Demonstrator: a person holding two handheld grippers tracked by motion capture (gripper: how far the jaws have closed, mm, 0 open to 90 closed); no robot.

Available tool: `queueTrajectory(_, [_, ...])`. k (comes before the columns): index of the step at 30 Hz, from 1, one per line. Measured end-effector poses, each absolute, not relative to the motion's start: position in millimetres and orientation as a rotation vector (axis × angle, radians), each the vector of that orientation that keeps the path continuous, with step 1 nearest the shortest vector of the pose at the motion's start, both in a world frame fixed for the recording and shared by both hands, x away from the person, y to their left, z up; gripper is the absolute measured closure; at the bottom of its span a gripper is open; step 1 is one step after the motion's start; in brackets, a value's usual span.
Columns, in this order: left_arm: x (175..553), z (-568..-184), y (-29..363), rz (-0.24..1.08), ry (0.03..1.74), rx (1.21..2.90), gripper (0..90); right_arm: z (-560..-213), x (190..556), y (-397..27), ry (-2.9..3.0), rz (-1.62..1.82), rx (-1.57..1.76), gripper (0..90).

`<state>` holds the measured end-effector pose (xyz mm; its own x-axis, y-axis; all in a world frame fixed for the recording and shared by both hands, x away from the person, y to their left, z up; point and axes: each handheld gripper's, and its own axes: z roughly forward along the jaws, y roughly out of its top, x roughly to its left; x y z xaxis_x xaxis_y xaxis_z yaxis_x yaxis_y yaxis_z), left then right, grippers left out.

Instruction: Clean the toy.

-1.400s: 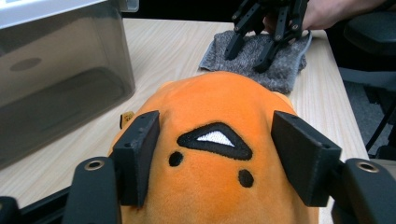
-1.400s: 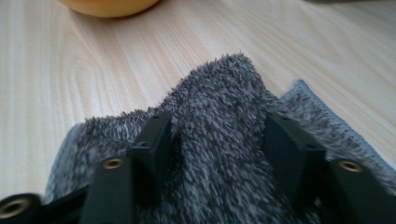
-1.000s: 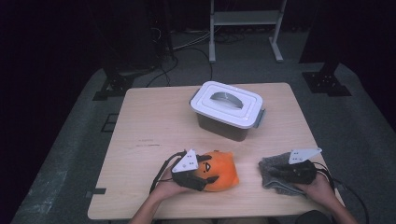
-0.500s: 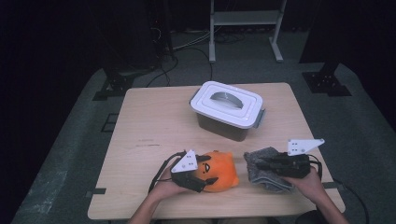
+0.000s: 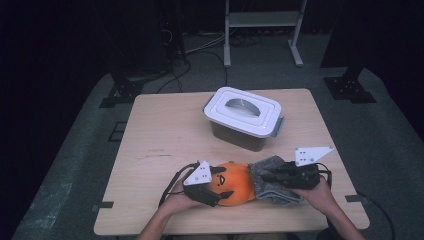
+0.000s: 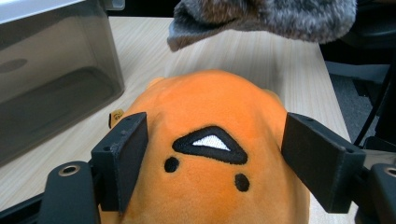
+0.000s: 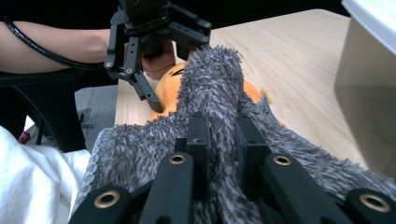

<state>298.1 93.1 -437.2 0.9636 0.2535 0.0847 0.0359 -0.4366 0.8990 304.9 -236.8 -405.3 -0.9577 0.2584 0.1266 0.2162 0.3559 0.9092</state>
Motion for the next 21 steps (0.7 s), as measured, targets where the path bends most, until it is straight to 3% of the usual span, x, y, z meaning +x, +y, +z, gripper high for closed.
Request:
queueTrajectory(9, [297.2,-437.6,92.8,0.242,0.196,2.019,19.8,-410.0,316.1,-188.5,2.634,1.638,0.344,78.5])
queueTrajectory(17, [302.8,-434.8,106.2,0.226,0.253,2.031,12.8,-415.7,317.1,-183.6,2.646,1.637,0.354,78.2])
queueTrajectory(21, [301.6,-434.9,106.1,0.244,0.232,2.072,20.8,-416.6,315.9,-185.3,2.644,1.63,0.355,78.2])
